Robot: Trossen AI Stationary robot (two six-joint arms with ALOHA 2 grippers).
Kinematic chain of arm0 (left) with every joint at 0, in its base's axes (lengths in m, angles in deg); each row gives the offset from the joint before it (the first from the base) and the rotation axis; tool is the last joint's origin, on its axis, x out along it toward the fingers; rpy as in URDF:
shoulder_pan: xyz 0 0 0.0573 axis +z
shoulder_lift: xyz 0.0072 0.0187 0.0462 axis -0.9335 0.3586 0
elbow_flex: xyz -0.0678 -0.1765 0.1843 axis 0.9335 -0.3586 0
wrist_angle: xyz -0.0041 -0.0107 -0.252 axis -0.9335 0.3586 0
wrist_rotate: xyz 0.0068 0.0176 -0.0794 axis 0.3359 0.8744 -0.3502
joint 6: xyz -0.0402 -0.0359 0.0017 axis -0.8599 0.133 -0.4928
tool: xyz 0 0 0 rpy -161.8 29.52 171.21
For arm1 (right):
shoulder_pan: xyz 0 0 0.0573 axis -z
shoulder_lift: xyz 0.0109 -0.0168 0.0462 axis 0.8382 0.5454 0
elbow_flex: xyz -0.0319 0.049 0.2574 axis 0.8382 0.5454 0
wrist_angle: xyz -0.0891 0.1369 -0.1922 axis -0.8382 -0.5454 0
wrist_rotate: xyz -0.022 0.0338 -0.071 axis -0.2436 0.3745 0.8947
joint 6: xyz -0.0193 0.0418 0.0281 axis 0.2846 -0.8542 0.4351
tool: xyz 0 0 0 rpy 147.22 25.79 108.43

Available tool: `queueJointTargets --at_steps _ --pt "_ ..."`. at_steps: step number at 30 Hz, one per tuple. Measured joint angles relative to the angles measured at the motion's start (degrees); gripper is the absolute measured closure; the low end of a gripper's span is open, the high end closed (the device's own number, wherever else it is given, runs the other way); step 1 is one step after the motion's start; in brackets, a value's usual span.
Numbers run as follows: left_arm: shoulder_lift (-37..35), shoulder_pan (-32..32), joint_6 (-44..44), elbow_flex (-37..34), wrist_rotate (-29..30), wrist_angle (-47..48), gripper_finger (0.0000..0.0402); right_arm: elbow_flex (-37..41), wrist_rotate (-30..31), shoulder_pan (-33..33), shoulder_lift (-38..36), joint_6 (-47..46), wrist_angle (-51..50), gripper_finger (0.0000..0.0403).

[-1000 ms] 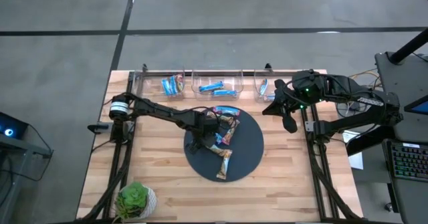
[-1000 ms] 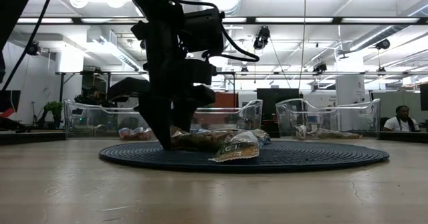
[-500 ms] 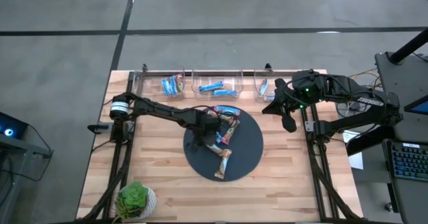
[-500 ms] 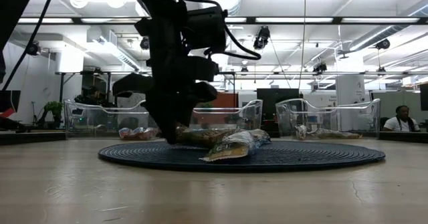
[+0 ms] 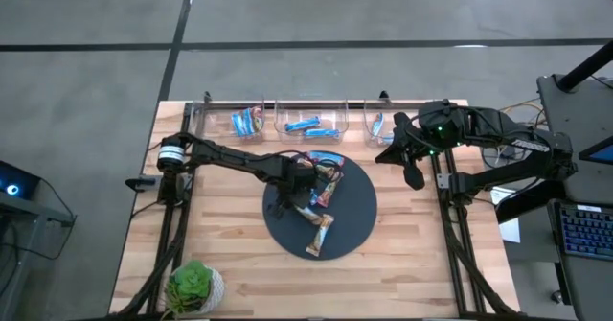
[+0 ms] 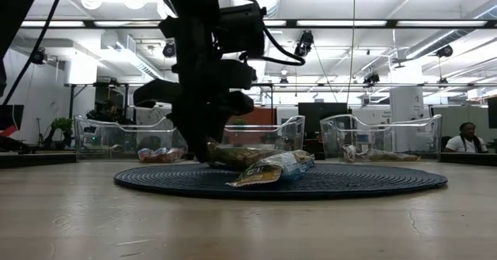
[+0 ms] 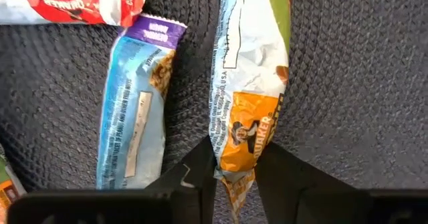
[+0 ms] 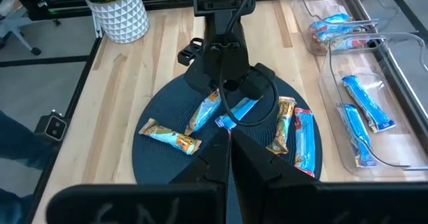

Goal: Pick and place Granola Bars by type
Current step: Put the yellow granola bar into the right transparent bin

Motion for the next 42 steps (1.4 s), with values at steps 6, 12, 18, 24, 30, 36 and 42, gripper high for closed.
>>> queueJointTargets --at_steps 6,12,18,24,30,36,42 --pt "0.0 0.0 0.0 0.7 0.0 2.0 0.0326 0.0 0.0 0.0 0.0 0.6 0.0 0.0394" --pt "0.0 0.0 0.2 2.5 1.1 3.7 0.0326 0.0 0.0 0.0 0.0 0.9 0.0 0.0394" --pt "0.0 0.1 0.4 4.1 1.3 4.1 0.0326 0.0 0.0 0.0 0.0 0.9 0.0 0.0394" --pt "0.0 0.1 1.0 4.3 1.3 4.3 0.0326 0.0 0.0 0.0 0.0 0.9 0.0 0.0394" --pt "0.0 0.1 1.0 4.2 1.3 4.4 0.0326 0.0 0.0 0.0 0.0 1.0 0.0 0.0394" --pt "0.0 0.1 1.0 4.2 1.3 4.4 0.0326 0.0 0.0 0.0 0.0 1.0 0.0 0.0394" --pt "0.0 0.1 1.0 4.2 1.3 4.3 0.0339 0.0 0.0 0.0 0.0 1.0 0.0 0.0394"
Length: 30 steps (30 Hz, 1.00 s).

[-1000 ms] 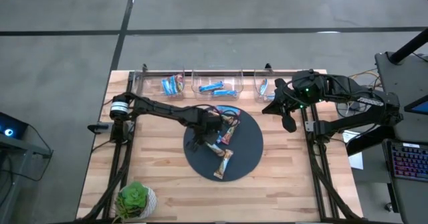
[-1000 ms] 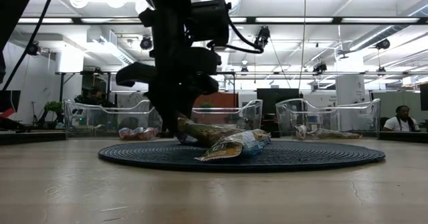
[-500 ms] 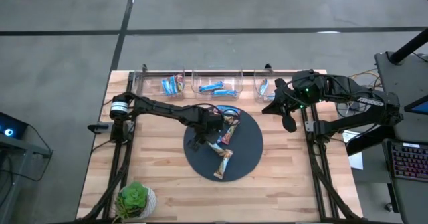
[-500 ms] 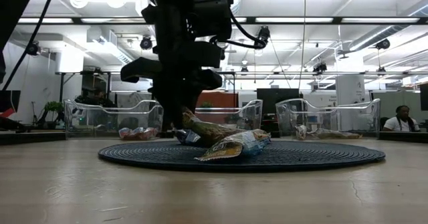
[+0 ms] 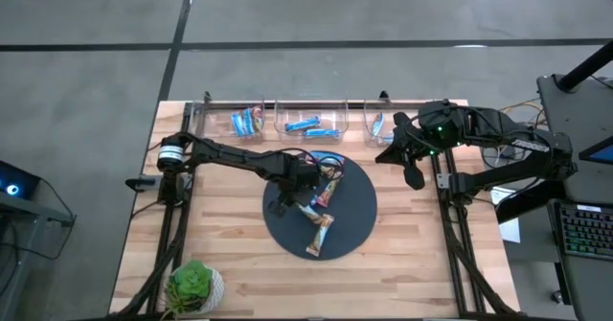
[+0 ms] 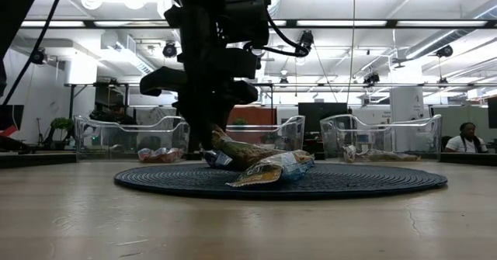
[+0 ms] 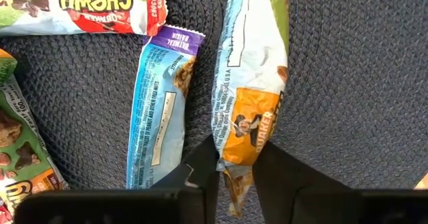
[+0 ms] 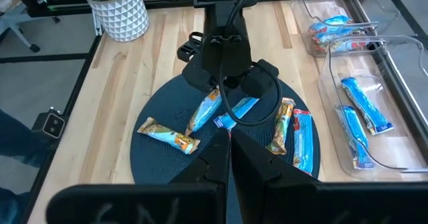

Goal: Pick and place Granola Bars by type
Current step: Put the yellow granola bar into the right transparent bin

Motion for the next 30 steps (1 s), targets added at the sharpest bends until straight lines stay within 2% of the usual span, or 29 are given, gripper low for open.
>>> queueJointTargets --at_steps 15,30 --pt "0.0 0.4 -0.1 1.7 0.1 0.5 0.0350 0.0 0.0 0.0 0.0 -0.1 0.0 0.0394" --pt "-0.5 6.0 -0.8 13.9 0.2 3.9 0.0353 0.0 0.0 0.0 0.0 -0.1 -0.1 0.0394"
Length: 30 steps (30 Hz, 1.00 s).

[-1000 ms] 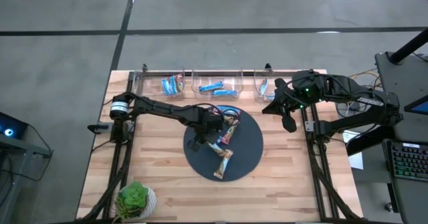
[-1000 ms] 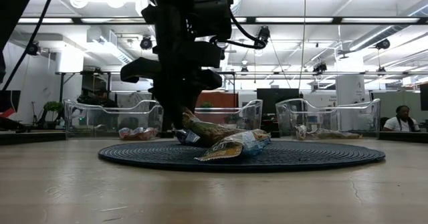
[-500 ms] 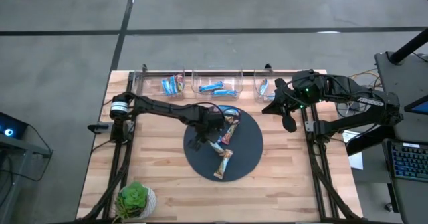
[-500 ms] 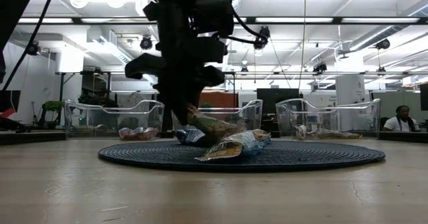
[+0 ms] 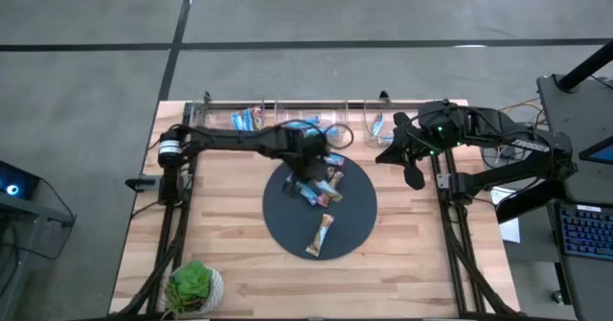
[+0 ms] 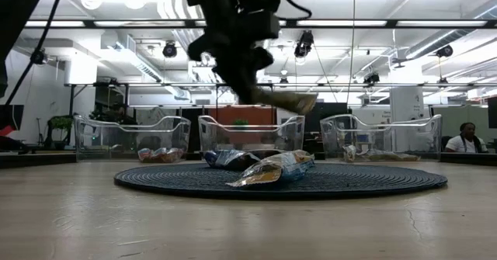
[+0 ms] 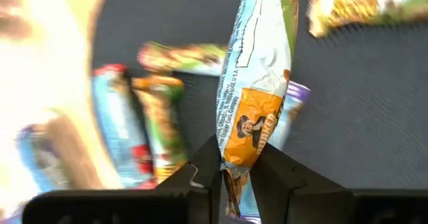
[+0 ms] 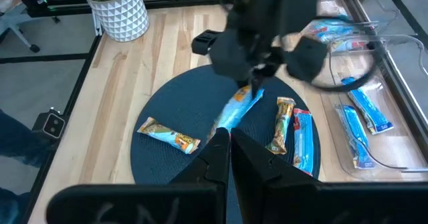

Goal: Pick and place Granola Bars by type
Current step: Put the yellow granola bar into the right transparent bin

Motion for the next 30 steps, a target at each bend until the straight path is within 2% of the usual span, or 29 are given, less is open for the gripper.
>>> queueJointTargets --at_steps 11,14,18,30 --pt "0.0 3.4 -1.7 9.1 0.0 0.1 0.0353 0.0 0.1 0.0 -2.2 -0.1 -0.7 0.0394" --pt "0.0 3.8 -1.7 11.0 -0.1 -0.1 0.0353 0.0 3.9 0.0 -3.5 -1.1 -2.3 0.0394" --pt "0.0 4.1 -1.7 12.5 -0.2 -0.1 0.0353 -0.3 8.5 0.0 -5.4 -2.8 -6.2 0.0394" --pt "0.0 4.7 -2.8 14.0 -0.9 -3.9 0.0353 -1.0 10.1 0.0 -13.1 -6.6 -6.9 0.0394"
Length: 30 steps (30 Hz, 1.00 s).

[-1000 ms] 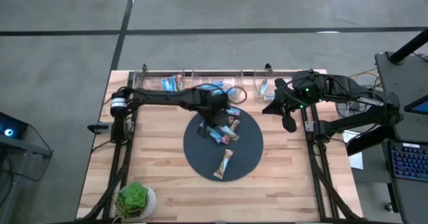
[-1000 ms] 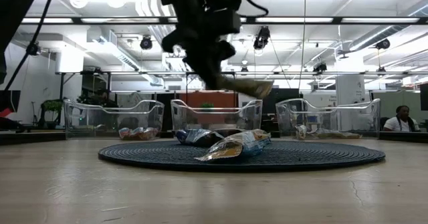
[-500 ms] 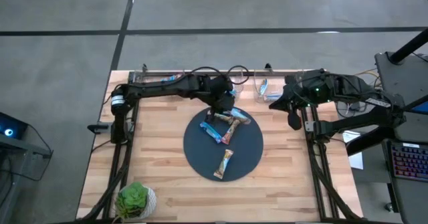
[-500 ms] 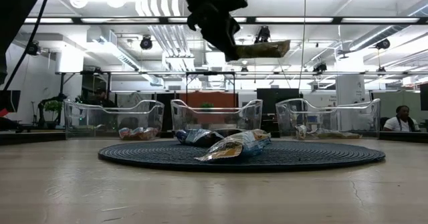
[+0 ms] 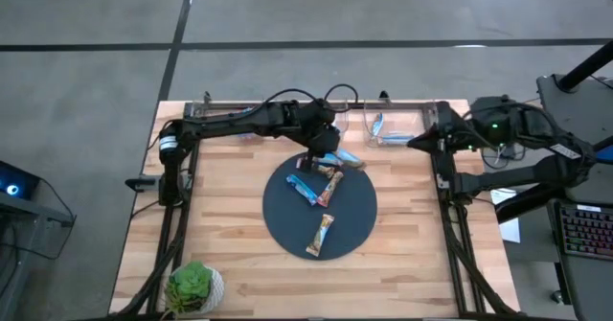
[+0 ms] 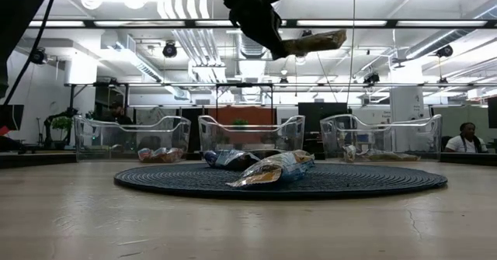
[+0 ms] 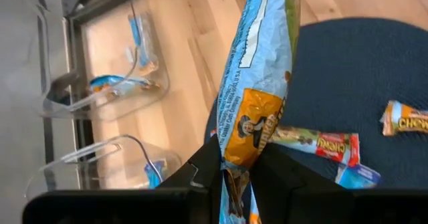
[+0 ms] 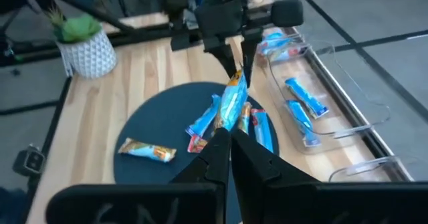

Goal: Pick and place Granola Bars by type
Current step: Put the yellow granola bar into the right transparent bin

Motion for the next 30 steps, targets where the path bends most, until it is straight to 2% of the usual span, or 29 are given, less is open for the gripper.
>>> queueJointTargets --at_steps 4,11,27,30 --pt "0.0 0.4 -3.1 0.6 0.0 -2.4 0.0353 0.0 2.9 0.0 -1.8 -1.8 -0.7 0.0394" --pt "0.0 2.3 -8.6 0.9 0.0 -9.2 0.0353 0.0 4.4 0.0 -3.0 -2.5 -1.7 0.0394" --pt "0.0 3.6 -10.4 2.5 0.0 -9.3 0.0353 0.2 4.5 0.0 -2.3 -1.8 -1.7 0.0394" --pt "0.0 3.7 -11.6 2.6 -0.2 -9.8 0.0353 0.3 6.9 0.0 -1.8 -2.1 -1.6 0.0394"
